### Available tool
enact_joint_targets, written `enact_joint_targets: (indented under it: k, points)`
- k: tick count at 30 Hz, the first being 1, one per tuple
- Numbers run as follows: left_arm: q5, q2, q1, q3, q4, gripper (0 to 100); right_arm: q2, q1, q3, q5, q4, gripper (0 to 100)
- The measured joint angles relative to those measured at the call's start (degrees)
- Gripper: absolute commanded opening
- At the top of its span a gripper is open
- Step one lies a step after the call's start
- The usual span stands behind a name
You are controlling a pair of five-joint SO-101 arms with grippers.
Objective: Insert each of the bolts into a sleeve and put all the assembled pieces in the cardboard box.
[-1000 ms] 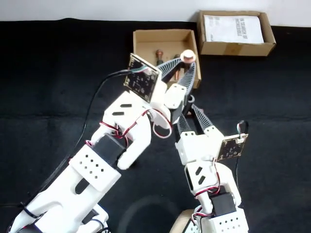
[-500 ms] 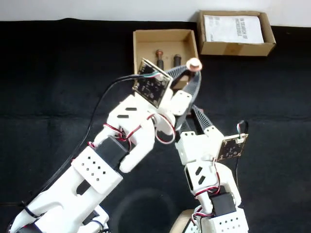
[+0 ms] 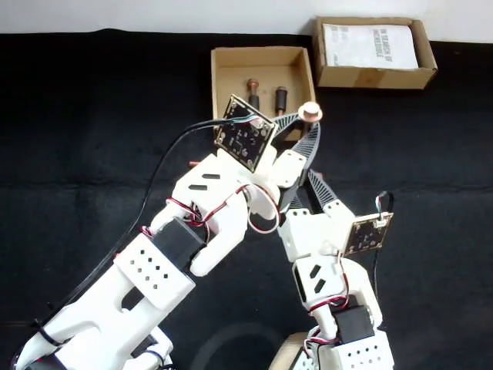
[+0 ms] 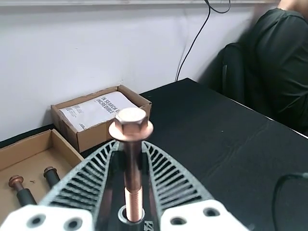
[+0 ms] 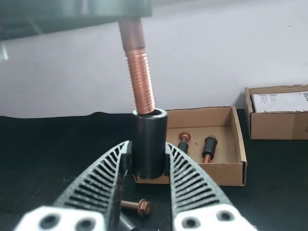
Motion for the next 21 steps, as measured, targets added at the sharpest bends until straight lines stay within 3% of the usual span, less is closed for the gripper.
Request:
enact_joint_targets:
  k: [12, 21]
  points:
    - [-0.2, -0.5, 0.0, 9.8, 2.6, 1, 0.2, -0.3, 0.0, 0.2, 0.1, 0.7]
    - [-3.0, -1.1, 0.0, 13.0, -0.4, 3, 0.2, -0.3, 0.0, 0.2, 0.1, 0.7]
